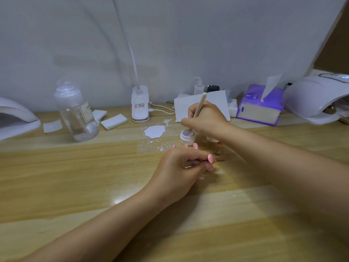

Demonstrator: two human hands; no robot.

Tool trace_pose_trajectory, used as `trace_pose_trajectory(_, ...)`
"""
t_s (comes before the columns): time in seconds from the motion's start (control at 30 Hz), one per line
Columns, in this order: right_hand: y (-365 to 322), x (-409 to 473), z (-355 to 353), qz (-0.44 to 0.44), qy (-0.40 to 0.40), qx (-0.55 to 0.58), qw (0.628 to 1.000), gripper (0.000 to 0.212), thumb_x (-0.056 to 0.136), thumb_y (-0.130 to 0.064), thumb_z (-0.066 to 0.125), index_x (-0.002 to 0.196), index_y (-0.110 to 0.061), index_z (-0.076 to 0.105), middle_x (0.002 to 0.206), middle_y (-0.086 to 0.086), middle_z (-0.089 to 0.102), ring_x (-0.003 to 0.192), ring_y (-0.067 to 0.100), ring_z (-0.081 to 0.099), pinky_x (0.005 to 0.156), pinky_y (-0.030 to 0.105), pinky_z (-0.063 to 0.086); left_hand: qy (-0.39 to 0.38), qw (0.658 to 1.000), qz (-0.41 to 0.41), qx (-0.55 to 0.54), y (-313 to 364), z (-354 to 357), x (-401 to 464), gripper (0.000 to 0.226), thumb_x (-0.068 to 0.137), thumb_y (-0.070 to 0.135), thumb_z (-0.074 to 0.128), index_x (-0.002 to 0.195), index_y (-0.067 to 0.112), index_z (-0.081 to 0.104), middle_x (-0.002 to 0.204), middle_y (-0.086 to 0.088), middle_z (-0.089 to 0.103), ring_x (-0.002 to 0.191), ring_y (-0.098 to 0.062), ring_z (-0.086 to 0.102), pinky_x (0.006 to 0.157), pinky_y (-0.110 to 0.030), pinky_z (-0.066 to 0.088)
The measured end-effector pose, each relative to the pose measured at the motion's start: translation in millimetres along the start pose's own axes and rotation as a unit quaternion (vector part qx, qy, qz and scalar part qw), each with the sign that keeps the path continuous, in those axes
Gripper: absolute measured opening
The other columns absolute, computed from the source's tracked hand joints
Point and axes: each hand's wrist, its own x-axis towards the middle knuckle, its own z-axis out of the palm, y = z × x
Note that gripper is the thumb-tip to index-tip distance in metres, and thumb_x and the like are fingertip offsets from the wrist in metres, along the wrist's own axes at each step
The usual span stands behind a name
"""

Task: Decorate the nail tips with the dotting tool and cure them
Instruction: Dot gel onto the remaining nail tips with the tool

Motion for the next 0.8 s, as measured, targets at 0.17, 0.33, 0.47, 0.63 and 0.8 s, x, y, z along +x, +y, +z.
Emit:
trace_pose_trajectory(0.17,0.2,0.3,-0.6,-0.015,0.009,-0.005,1.0,0.032,0.073,-0.019,0.063,0.048,-0.019,0.043,0.056,-0.005,0.049,0.06,0.013,0.045,0.054,0.026,0.034,0.001,1.0,-0.004,0.0,0.5,-0.4,-0.2,0.033,0.085,-0.003,0.058,0.072,0.026,0.067,0.07,0.012,0.068,0.075,0.002,0.066,0.058,-0.013,0.05)
trace_pose_trajectory(0.33,1.2,-1.6,0.0,-0.022,0.009,-0.015,1.0,0.033,0.074,-0.021,0.063,0.049,-0.019,0.041,0.053,-0.007,0.048,0.057,0.01,0.043,0.051,0.026,0.031,0.002,1.0,-0.007,0.002,1.0,-0.8,-1.1,0.036,0.084,-0.003,0.059,0.071,0.029,0.067,0.071,0.011,0.069,0.077,0.0,0.067,0.058,-0.014,0.051)
trace_pose_trajectory(0.47,-7.2,-10.9,-9.0,-0.035,0.077,0.078,0.993,0.037,0.082,-0.031,0.063,0.051,-0.02,0.047,0.041,-0.012,0.052,0.056,0.007,0.05,0.057,0.026,0.04,0.004,1.0,-0.005,0.006,1.6,-1.1,-1.1,0.034,0.084,-0.003,0.059,0.072,0.028,0.068,0.07,0.011,0.069,0.077,-0.001,0.067,0.058,-0.014,0.05)
trace_pose_trajectory(0.63,-15.3,-50.5,-30.3,-0.037,0.115,0.268,0.956,0.037,0.087,-0.044,0.055,0.06,-0.019,0.06,0.045,-0.004,0.06,0.043,0.002,0.052,0.048,0.024,0.044,0.003,1.0,-0.011,0.001,2.0,-1.7,-1.3,0.034,0.084,-0.001,0.06,0.071,0.029,0.069,0.073,0.011,0.071,0.081,-0.003,0.068,0.057,-0.012,0.048)
trace_pose_trajectory(0.8,-1.5,-97.1,-28.3,-0.018,0.139,0.391,0.91,0.032,0.062,-0.046,0.068,0.053,-0.018,0.057,0.047,-0.004,0.058,0.048,0.008,0.055,0.054,0.023,0.049,0.003,1.0,-0.005,0.018,1.6,-2.1,-1.4,0.027,0.083,-0.001,0.062,0.074,0.022,0.071,0.072,0.012,0.071,0.079,-0.004,0.068,0.059,-0.014,0.05)
